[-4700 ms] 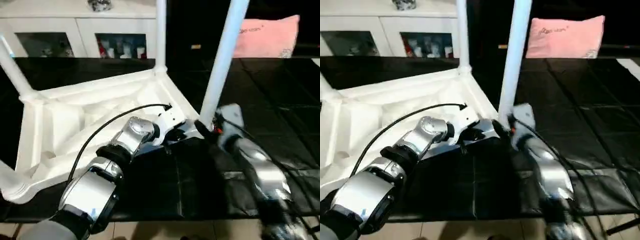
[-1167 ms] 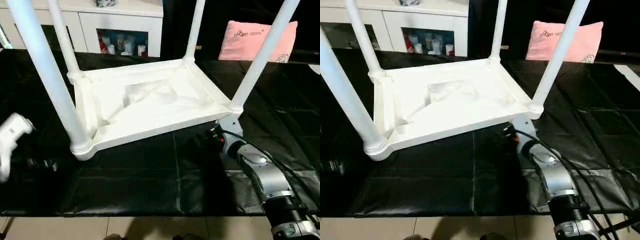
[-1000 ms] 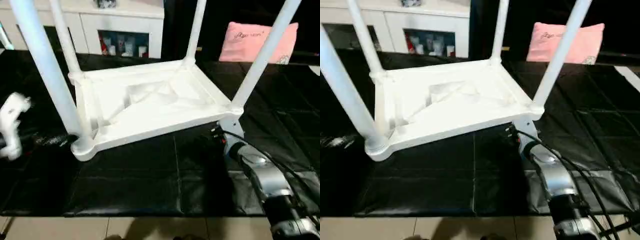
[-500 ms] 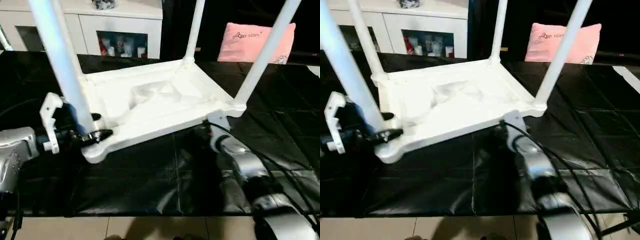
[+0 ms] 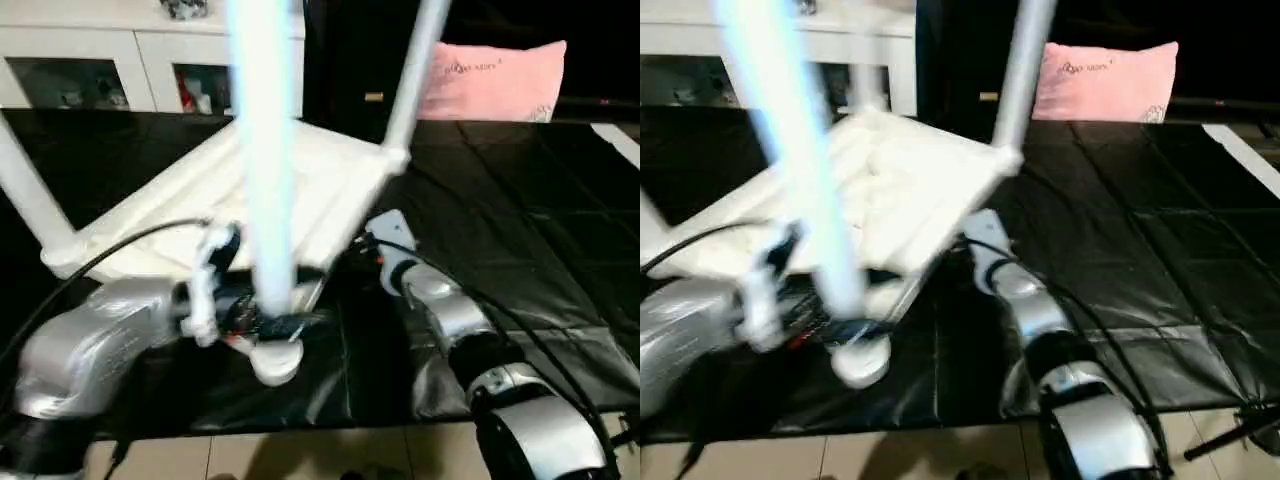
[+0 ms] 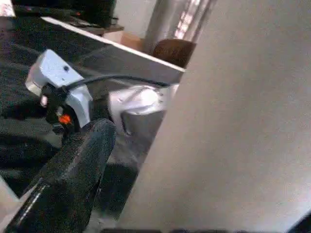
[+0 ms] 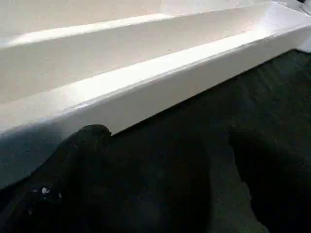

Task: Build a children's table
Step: Rotate table base

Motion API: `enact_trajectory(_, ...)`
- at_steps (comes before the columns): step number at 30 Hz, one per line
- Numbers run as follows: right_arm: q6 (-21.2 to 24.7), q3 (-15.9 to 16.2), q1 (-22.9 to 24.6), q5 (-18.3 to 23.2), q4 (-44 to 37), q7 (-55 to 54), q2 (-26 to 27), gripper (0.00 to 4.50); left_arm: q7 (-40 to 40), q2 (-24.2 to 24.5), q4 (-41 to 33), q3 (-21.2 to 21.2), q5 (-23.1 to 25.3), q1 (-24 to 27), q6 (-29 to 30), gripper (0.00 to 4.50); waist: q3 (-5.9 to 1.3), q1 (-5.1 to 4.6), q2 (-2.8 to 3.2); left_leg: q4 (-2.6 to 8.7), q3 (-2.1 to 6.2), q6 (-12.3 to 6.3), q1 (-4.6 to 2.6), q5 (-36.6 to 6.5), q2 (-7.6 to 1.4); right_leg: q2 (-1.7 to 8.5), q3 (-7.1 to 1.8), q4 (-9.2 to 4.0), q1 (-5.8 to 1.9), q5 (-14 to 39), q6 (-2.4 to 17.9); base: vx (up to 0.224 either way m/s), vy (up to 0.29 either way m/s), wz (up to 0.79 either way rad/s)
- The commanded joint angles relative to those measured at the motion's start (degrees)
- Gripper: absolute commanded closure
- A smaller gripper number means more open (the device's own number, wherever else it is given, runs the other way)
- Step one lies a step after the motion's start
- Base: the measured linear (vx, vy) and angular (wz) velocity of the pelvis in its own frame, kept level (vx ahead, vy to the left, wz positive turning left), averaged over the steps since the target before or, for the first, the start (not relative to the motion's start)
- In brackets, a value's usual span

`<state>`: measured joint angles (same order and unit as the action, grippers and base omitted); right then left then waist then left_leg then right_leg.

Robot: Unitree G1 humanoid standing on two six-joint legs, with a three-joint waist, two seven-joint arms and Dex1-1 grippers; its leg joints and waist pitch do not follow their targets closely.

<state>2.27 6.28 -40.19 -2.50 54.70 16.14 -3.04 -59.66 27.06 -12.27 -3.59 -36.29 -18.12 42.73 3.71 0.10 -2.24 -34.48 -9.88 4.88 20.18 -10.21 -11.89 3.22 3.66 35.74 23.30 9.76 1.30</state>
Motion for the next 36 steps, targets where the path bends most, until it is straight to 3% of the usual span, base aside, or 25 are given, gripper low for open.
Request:
enact_trajectory(1,-1.67,0.68,-1.04,-0.02,0.29,2.38,0.65,0.00,2.38,-2.39,1.85,-2.37,1.32,-2.73,-1.75,0.02,-3.59,0.05,0.93,3.95,0.20,2.23,-0.10,-18.36,-0.59,3.42,-2.72,-5.11,-2.31,24.13,7.00,0.000,0.000,0.00)
enact_trajectory(3,-2.33,0.58,-0.89,0.40,0.33,4.17,0.92,0.00,3.12,-4.38,3.25,-3.43,1.73,-4.38,-2.51,0.02,-3.75,0.16,0.91,3.97,0.18,2.00,-0.06,-17.66,-0.72,3.33,-2.75,-4.85,-2.39,20.68,8.36,0.000,0.000,0.00)
enact_trajectory(5,-2.77,0.20,-0.71,1.13,0.29,5.72,1.23,0.00,3.45,-6.11,4.92,-4.37,2.68,-5.80,-3.64,0.02,-3.92,0.13,1.35,3.93,0.19,1.89,-0.03,-17.26,-0.73,3.28,-2.73,-4.61,-2.52,17.76,9.47,0.000,0.000,0.00)
enact_trajectory(7,-3.32,-0.61,-0.88,1.75,1.17,5.24,1.31,0.00,4.87,-9.41,9.12,-5.47,5.32,-8.45,-7.19,0.02,-4.07,0.21,1.15,3.85,0.09,1.37,0.13,-15.83,-0.67,3.29,-2.79,-4.43,-2.82,15.03,10.37,0.000,0.000,0.00)
enact_trajectory(10,-3.68,-2.09,-1.67,1.60,3.37,1.81,0.41,0.00,7.31,-12.98,16.34,-6.08,9.34,-12.30,-12.94,0.02,-4.06,0.25,0.78,3.80,0.07,0.72,0.43,-14.80,-0.51,3.49,-2.71,-4.79,-3.10,16.33,10.12,0.000,0.000,0.00)
enact_trajectory(11,-3.75,-2.50,-1.71,1.64,3.62,1.39,-0.03,0.00,7.82,-13.64,18.11,-6.31,10.25,-13.28,-14.47,0.02,-4.16,0.37,1.00,3.64,0.10,0.82,0.14,-15.14,-0.50,3.52,-2.66,-4.79,-2.96,17.19,9.73,0.000,0.000,0.00)
enact_trajectory(13,-4.04,-3.08,-1.11,1.58,2.81,1.85,-1.63,0.00,7.49,-14.05,19.85,-6.71,10.83,-14.57,-15.94,0.02,-4.19,0.38,0.77,3.68,0.11,0.63,0.30,-14.88,-0.52,3.54,-2.63,-4.81,-3.10,17.17,9.60,0.000,0.000,0.00)
enact_trajectory(19,-2.82,-3.76,5.24,3.39,-8.25,11.17,-8.21,0.00,-5.14,-2.70,15.22,-10.62,12.02,-11.66,-13.44,0.02,-4.30,0.68,0.78,3.69,0.01,-0.75,0.40,-12.23,-0.70,3.42,-2.69,-4.18,-3.31,12.25,10.93,0.000,0.000,0.00)
enact_trajectory(21,-1.72,-3.37,9.01,4.15,-14.70,16.11,-11.65,0.00,-9.84,3.30,15.57,-13.34,15.48,-10.32,-14.95,0.02,-4.14,0.85,0.80,3.87,0.06,-1.19,0.30,-12.25,-0.82,3.32,-2.71,-4.23,-3.29,12.62,10.62,0.000,0.000,0.00)
enact_trajectory(23,-1.47,-3.27,9.94,4.39,-16.23,17.34,-12.51,0.00,-10.85,4.54,16.06,-14.03,16.60,-10.09,-15.87,0.02,-3.99,0.95,0.97,3.89,0.00,-0.97,0.15,-13.00,-0.79,3.44,-2.72,-4.53,-3.16,14.45,10.71,0.000,0.000,0.00)
enact_trajectory(24,-0.62,-3.19,11.71,5.55,-19.46,20.16,-14.14,0.00,-11.68,5.99,17.77,-15.38,19.02,-10.08,-18.02,0.02,-3.83,1.06,0.77,3.99,0.04,-1.00,0.03,-14.16,-0.64,3.22,-2.61,-5.00,-3.05,16.76,10.16,0.000,0.000,0.00)
enact_trajectory(25,-0.45,-3.18,12.06,5.80,-20.12,20.71,-14.47,0.00,-11.76,6.18,18.12,-15.63,19.50,-10.09,-18.54,0.19,-3.82,1.01,0.73,4.01,0.02,-0.81,0.04,-14.76,-0.85,3.40,-2.74,-4.88,-3.06,17.60,9.95,0.000,0.000,0.00)
enact_trajectory(26,1.49,-2.97,15.85,8.54,-27.43,26.73,-18.14,0.00,-11.71,7.27,22.14,-17.80,23.77,-10.60,-23.20,0.19,-3.72,1.31,0.72,4.12,0.14,-0.85,-0.02,-15.29,-0.83,3.45,-2.68,-5.29,-3.05,19.55,9.20,0.000,0.000,0.00)
enact_trajectory(29,3.84,-2.78,20.08,12.45,-36.09,33.41,-22.42,0.00,-9.17,6.20,27.63,-19.41,27.28,-12.37,-27.49,0.33,-3.61,2.31,0.67,4.08,-0.03,-1.78,-0.44,-16.33,-0.76,3.18,-2.80,-5.88,-2.97,21.50,6.78,0.000,0.000,0.00)
enact_trajectory(30,5.39,-3.00,21.64,14.40,-39.62,35.71,-24.15,0.00,-7.83,5.20,30.64,-19.81,28.40,-13.46,-29.19,0.48,-3.75,2.48,1.09,4.20,0.16,-1.41,-0.46,-15.67,-0.96,3.62,-2.80,-5.44,-2.92,20.89,7.36,0.000,0.000,0.00)
enact_trajectory(31,7.19,-3.18,23.46,16.27,-43.71,38.39,-26.22,0.00,-7.60,4.39,33.74,-20.38,29.24,-14.65,-30.89,0.55,-3.66,2.34,0.88,4.23,0.07,-1.76,-0.12,-15.54,-0.73,3.32,-2.65,-5.85,-3.16,21.33,7.06,0.000,0.000,0.00)
enact_trajectory(32,7.93,-3.22,24.22,17.01,-45.39,39.54,-27.15,0.00,-7.84,4.07,35.02,-20.58,29.40,-15.16,-31.39,0.58,-3.81,2.77,0.96,4.07,0.04,-1.82,-0.64,-16.08,-0.88,3.42,-2.67,-6.03,-2.95,21.20,7.03,0.000,0.000,0.00)
enact_trajectory(33,9.76,-3.34,26.21,18.74,-49.73,42.60,-29.64,0.00,-8.92,3.30,38.55,-21.13,30.29,-16.69,-33.07,0.76,-3.90,2.83,1.07,4.21,0.26,-2.01,-0.22,-15.62,-0.90,3.54,-2.60,-5.81,-3.35,20.35,7.39,0.000,0.000,0.00)
enact_trajectory(34,10.18,-3.35,26.63,19.11,-50.62,43.28,-30.22,0.00,-9.25,3.17,39.38,-21.29,30.61,-17.10,-33.56,0.76,-3.81,2.92,1.23,4.24,0.24,-2.10,-0.27,-15.69,-0.91,3.51,-2.59,-5.98,-3.20,20.40,7.41,0.000,0.000,0.00)
enact_trajectory(35,10.60,-3.39,27.01,19.46,-51.43,43.92,-30.76,0.00,-9.53,3.02,40.25,-21.43,31.03,-17.56,-34.13,0.90,-4.03,2.98,0.90,4.08,0.24,-2.25,-0.21,-15.31,-0.91,3.71,-2.62,-5.79,-3.35,19.74,7.70,0.000,0.000,0.00)
enact_trajectory(36,11.84,-3.60,27.70,20.19,-53.28,45.19,-31.60,0.00,-9.67,2.41,42.87,-21.52,32.01,-18.98,-36.08,0.99,-3.96,2.92,1.00,4.16,0.29,-2.27,-0.01,-14.80,-0.84,3.67,-2.52,-5.91,-3.40,19.72,7.86,0.000,0.000,0.00)
